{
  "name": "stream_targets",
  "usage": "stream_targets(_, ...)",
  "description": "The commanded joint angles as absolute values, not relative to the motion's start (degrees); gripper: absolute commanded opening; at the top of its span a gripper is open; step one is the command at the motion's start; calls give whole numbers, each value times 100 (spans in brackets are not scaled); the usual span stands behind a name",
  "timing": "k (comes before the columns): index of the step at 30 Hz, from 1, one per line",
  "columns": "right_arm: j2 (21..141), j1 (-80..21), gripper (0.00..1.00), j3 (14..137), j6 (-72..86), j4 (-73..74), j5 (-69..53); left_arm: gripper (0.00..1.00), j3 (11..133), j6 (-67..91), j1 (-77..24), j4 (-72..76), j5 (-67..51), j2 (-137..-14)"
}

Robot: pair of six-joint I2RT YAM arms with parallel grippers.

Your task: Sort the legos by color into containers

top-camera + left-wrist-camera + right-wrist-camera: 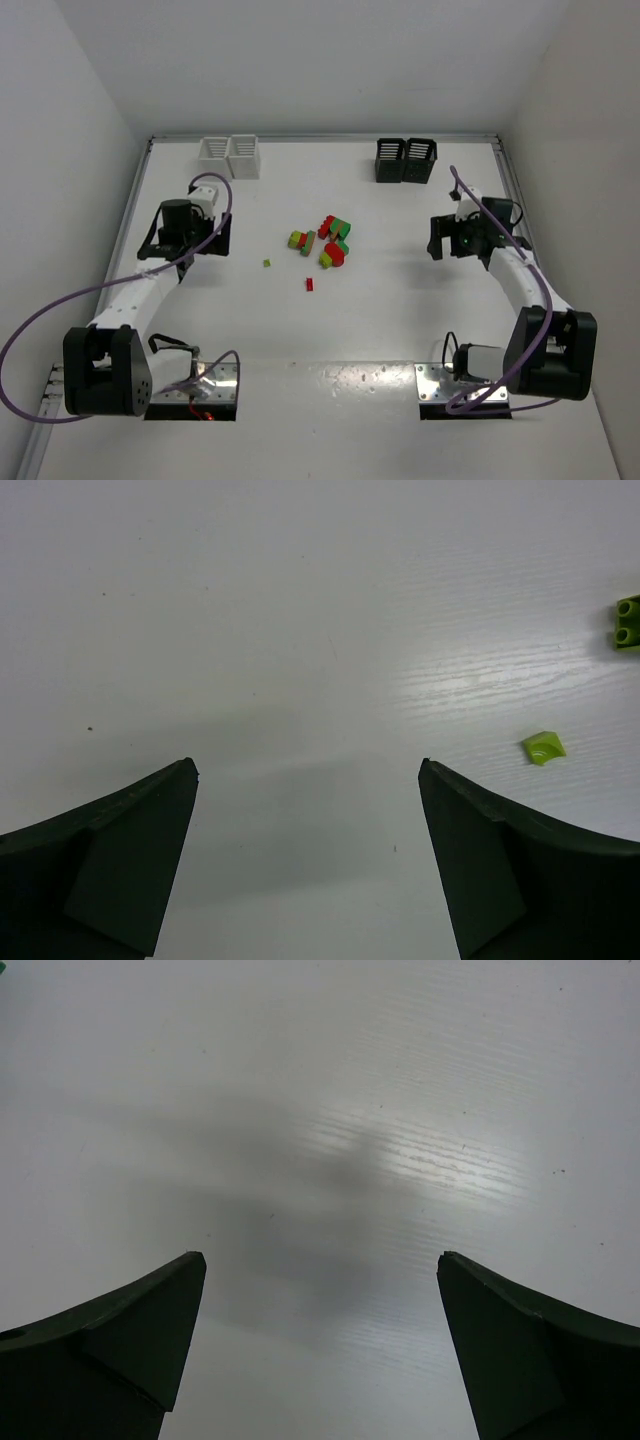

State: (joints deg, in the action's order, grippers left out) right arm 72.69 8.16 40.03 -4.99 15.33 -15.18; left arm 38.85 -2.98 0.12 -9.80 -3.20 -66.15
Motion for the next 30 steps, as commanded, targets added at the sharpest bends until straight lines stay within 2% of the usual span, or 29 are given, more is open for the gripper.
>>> stream_targets(1,7014,835,100,3867,-624,1301,-1801,99,4087,-299,62,-853,-317,-6575)
stream_targets(6,6935,782,99,3858,-808,1371,-2064,99,4087,-500,62,-1036,-421,-6574)
stream_targets(10,7057,782,97,3990,-931,1687,-2574,99,4140,-2270,-8,-1826,-2034,-6329)
stream_targets(14,7198,782,96,4104,-1054,1846,-2952,97,4140,-3232,-588,-2029,-2503,-6144)
stream_targets(17,7312,782,95,4104,-1055,1846,-3103,91,4368,-3926,-1010,-2030,-2689,-6204)
stream_targets(20,7365,782,95,4104,-1055,1846,-3330,84,4770,-4323,-1264,-2091,-2812,-6713)
stream_targets(22,7444,782,94,4104,-1124,1968,-3445,82,5052,-4482,-1371,-2249,-2891,-7073)
stream_targets(27,7743,729,93,4307,-1397,2329,-3744,76,6756,-4790,-1687,-3399,-2944,-8932)
stream_targets(28,7743,729,93,4307,-1397,2381,-3744,91,6994,-4703,-1687,-3610,-2944,-9208)
stream_targets(29,7743,729,93,4307,-1450,2382,-3744,96,7388,-4615,-1687,-3673,-2944,-9437)
stream_targets(30,7743,729,93,4307,-1450,2382,-3744,96,7539,-4553,-1687,-3674,-2944,-9761)
